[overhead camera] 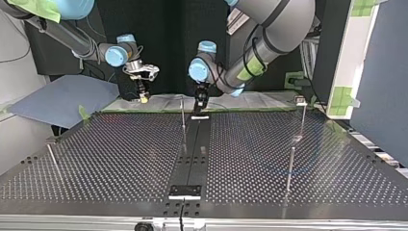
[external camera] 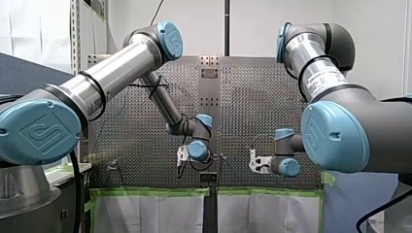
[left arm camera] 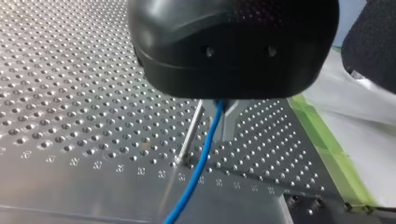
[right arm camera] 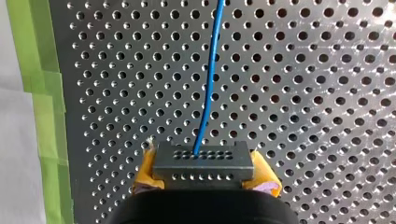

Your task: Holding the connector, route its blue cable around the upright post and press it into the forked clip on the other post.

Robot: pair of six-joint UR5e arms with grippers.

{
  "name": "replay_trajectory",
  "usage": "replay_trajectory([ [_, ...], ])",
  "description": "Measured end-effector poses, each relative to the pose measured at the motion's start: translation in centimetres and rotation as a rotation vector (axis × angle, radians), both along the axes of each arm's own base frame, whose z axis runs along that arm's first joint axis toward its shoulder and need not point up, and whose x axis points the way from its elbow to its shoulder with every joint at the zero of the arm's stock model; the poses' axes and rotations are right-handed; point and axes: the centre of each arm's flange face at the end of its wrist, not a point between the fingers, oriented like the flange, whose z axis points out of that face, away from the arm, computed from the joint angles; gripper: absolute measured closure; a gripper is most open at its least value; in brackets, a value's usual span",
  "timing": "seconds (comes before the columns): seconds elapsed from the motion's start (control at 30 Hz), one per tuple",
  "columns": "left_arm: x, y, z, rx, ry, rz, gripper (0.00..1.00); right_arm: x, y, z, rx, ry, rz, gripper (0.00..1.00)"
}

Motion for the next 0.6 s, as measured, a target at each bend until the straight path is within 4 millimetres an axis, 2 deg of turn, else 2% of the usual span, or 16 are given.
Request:
replay_trajectory([
  [0.13,0.4,0.3,-0.2,-0.005,0.001,-0.001,1.00,-0.1,-0.1,0.0,-0.001,-0.006,-0.004,1.00],
  [0.4,1.3,0.5,-2.7,-0.009,0.027,-0.010,1.00,-0.3,-0.5,0.1,-0.012,-0.031,-0.009,1.00],
  [0.6,2.5,0.4,-2.4,-0.027,0.018,-0.008,1.00,-0.4,-0.7,0.1,-0.019,-0.045,-0.013,1.00],
])
